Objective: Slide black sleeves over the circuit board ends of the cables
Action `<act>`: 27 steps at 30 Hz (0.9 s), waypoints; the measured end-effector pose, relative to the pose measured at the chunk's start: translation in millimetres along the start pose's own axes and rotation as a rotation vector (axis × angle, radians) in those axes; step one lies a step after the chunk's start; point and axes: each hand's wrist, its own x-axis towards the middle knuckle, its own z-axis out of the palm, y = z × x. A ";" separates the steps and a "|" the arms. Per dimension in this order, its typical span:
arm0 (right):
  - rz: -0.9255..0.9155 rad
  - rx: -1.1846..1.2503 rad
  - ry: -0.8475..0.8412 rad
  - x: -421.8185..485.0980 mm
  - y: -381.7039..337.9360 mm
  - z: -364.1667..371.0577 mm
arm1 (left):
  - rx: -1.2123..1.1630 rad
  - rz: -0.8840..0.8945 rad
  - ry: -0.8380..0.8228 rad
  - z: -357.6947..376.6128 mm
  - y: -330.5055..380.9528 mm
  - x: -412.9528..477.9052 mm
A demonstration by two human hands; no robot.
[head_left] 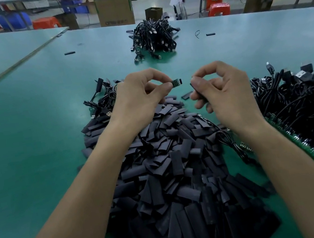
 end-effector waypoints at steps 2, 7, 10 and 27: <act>-0.010 -0.056 0.038 1.7 3.8 -2.2 | 0.023 0.004 0.007 1.6 -0.3 -0.9; 0.008 -0.154 0.024 2.4 7.3 0.2 | 0.080 0.051 -0.022 5.2 1.4 -3.0; 0.017 -0.106 0.035 1.1 6.1 -1.1 | 0.093 0.071 -0.022 6.5 2.0 -3.0; -0.028 -0.067 0.088 2.7 5.1 -4.6 | 0.024 0.057 -0.024 3.6 8.1 -4.5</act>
